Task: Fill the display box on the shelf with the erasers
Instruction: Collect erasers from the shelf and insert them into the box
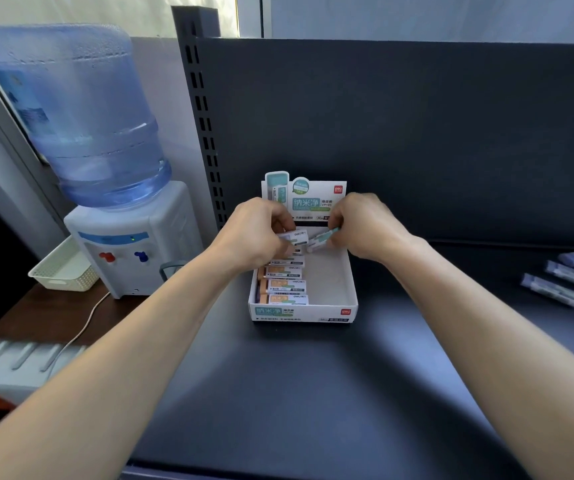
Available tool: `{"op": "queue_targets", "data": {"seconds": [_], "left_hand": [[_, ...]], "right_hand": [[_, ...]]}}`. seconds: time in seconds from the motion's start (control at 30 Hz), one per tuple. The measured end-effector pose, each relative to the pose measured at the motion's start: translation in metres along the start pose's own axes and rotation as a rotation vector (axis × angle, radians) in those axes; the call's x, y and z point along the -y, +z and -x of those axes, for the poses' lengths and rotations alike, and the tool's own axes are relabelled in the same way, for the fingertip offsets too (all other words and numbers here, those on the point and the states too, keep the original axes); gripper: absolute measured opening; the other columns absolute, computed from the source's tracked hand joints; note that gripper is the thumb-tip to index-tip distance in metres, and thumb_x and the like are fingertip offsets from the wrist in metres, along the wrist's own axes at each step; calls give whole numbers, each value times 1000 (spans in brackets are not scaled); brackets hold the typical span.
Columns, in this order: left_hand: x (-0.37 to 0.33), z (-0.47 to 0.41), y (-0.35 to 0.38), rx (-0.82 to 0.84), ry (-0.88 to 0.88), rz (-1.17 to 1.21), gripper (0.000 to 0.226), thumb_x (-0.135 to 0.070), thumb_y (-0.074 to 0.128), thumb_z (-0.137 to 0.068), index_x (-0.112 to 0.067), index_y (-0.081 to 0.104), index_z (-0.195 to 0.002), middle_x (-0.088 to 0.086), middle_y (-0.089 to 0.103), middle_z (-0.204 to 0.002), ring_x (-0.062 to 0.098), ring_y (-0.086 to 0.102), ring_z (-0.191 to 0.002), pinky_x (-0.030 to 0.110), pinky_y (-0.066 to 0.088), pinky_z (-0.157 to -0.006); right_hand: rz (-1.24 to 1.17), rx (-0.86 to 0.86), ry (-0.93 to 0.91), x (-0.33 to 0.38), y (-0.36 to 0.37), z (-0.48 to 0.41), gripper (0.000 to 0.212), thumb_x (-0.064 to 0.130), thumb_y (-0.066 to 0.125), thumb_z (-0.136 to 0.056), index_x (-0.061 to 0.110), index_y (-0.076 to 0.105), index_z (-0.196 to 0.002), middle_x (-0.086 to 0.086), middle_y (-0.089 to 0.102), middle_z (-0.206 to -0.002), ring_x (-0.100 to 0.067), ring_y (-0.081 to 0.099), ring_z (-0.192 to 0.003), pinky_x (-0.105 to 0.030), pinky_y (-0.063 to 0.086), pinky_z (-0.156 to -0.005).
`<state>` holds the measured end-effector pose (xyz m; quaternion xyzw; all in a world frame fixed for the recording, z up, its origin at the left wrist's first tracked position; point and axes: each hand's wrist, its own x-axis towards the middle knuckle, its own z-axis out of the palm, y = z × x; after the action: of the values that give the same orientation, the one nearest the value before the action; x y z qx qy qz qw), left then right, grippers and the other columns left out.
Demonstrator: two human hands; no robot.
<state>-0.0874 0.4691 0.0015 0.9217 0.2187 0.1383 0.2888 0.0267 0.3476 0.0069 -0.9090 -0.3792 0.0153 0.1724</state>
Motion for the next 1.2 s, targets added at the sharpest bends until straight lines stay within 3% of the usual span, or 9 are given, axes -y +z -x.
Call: {"op": "queue_targets", "data": {"seconds": [0.17, 0.37, 0.5, 0.63, 0.77, 0.9, 1.03, 1.1, 1.2], "left_hand": [[3, -4, -1, -15, 10, 89, 17, -7, 72, -75, -16, 60, -83, -8, 56, -77, 6, 52, -69, 16, 38, -55], [-1, -6, 1, 21, 40, 209, 29, -5, 64, -81, -21, 54, -104, -1, 57, -102, 17, 59, -89, 17, 49, -61], [-7, -9, 3, 60, 7, 229, 27, -8, 67, -75, -20, 55, -95, 5, 64, -103, 21, 64, -89, 33, 57, -73], [-15, -13, 11, 108, -30, 217, 34, -15, 77, -69, -16, 54, -94, 4, 65, -95, 21, 63, -86, 31, 53, -68], [-20, -15, 22, 81, -20, 132, 38, -21, 79, -70, -13, 53, -96, 2, 61, -92, 22, 61, -88, 37, 53, -77], [-21, -14, 28, 70, 9, 104, 39, -25, 83, -66, -11, 53, -87, -4, 52, -75, 17, 52, -72, 27, 40, -55], [-19, -12, 32, 9, 8, 89, 41, -34, 84, -63, -13, 49, -72, -4, 50, -66, 14, 45, -63, 28, 30, -49], [-17, -12, 32, 2, 26, -18, 43, -41, 81, -64, -14, 49, -66, -1, 51, -66, 18, 46, -68, 29, 28, -50], [-12, -14, 32, 17, 42, -117, 35, -41, 77, -69, -8, 65, -70, 7, 61, -79, 27, 56, -86, 28, 32, -63]], "right_hand": [[67, -55, 26, 6, 4, -1, 18, 1, 56, -85, 4, 61, -102, -13, 60, -105, -29, 54, -86, -33, 48, -68], [-91, -47, 89, 2, -1, -3, 18, 0, 58, -85, 7, 71, -95, -12, 66, -108, -30, 63, -96, -39, 56, -82], [-181, -91, 123, -5, -13, 1, 19, -1, 59, -83, 13, 72, -85, -10, 68, -102, -28, 65, -92, -36, 57, -78], [-188, -118, 144, -12, -23, 7, 22, 0, 58, -84, 17, 69, -76, -9, 69, -96, -27, 66, -88, -28, 50, -68], [-199, -122, 153, -18, -27, 12, 17, 4, 58, -84, 14, 71, -79, -8, 68, -92, -26, 65, -86, -26, 46, -66], [-199, -102, 149, -20, -29, 17, 14, 7, 60, -85, 15, 71, -78, -6, 66, -88, -23, 62, -80, -25, 43, -64], [-192, -92, 148, -20, -28, 19, 13, 9, 61, -85, 14, 73, -80, -7, 67, -88, -24, 63, -83, -25, 43, -65], [-191, -92, 157, -20, -29, 21, 12, 10, 62, -84, 15, 73, -80, -7, 68, -91, -26, 64, -86, -25, 44, -66], [-191, -87, 166, -19, -29, 24, 12, 11, 62, -85, 15, 73, -80, -7, 68, -94, -25, 63, -86, -25, 43, -65]]}}
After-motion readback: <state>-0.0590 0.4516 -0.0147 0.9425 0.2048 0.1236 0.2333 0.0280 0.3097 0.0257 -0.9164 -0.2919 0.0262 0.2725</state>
